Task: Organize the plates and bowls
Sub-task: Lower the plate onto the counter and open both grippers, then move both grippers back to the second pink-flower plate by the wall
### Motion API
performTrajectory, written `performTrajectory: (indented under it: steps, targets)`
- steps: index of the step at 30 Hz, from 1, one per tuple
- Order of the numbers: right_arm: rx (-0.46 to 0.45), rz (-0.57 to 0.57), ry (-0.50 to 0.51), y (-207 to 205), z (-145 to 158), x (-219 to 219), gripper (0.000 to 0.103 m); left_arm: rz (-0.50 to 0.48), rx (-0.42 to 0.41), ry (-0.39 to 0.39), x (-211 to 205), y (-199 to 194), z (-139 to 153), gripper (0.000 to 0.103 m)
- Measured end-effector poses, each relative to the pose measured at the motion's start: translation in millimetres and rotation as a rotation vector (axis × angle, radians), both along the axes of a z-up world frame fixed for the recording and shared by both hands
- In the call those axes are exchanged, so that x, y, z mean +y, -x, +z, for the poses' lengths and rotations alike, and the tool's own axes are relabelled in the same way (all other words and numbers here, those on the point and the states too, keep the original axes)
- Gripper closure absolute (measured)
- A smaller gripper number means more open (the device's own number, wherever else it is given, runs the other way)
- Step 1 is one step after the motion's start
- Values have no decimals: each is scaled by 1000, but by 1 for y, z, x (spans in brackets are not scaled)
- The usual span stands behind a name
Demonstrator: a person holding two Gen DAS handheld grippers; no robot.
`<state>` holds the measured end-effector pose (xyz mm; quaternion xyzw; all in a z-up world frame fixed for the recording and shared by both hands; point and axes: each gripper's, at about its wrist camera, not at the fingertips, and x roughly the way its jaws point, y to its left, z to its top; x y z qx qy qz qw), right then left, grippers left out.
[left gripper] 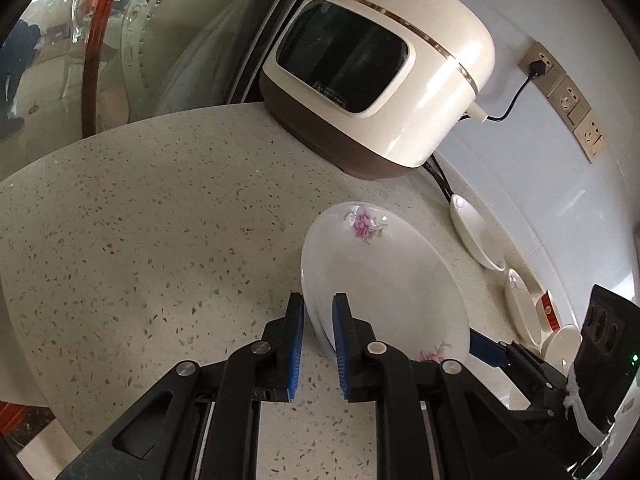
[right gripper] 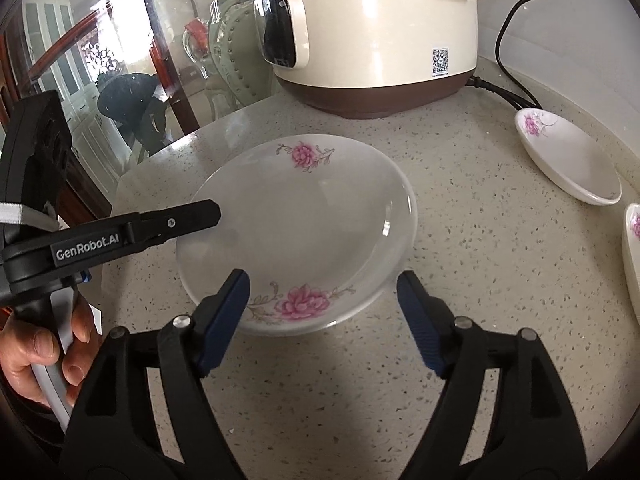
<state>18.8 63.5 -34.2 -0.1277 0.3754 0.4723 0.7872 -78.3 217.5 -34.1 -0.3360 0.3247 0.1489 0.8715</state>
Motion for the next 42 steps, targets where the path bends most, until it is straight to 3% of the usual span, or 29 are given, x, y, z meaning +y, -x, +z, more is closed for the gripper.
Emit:
performTrajectory:
  steps: [8, 13, 21, 33, 37, 42]
  targets:
    - [-8, -1, -8, 2, 1, -2, 17, 17, 10, -5, 1, -4, -2, 84]
    - [-3, -15, -48, -1, 4, -10, 13, 44, -21, -13, 5, 0, 4, 63]
    - [-22, -99, -109, -10, 12, -27, 13, 53, -107, -79, -6, 0, 34, 52]
    - [-47, -424, -272, -46, 40, -99, 13, -106, -185, -94, -60, -56, 75, 44]
    - [-13, -535, -275, -60, 55, -121, 12, -129, -207, -80, -73, -85, 94, 34]
    - [-22, -609, -231, -96, 75, -136, 11, -106, -207, -8, -76, -127, 101, 32]
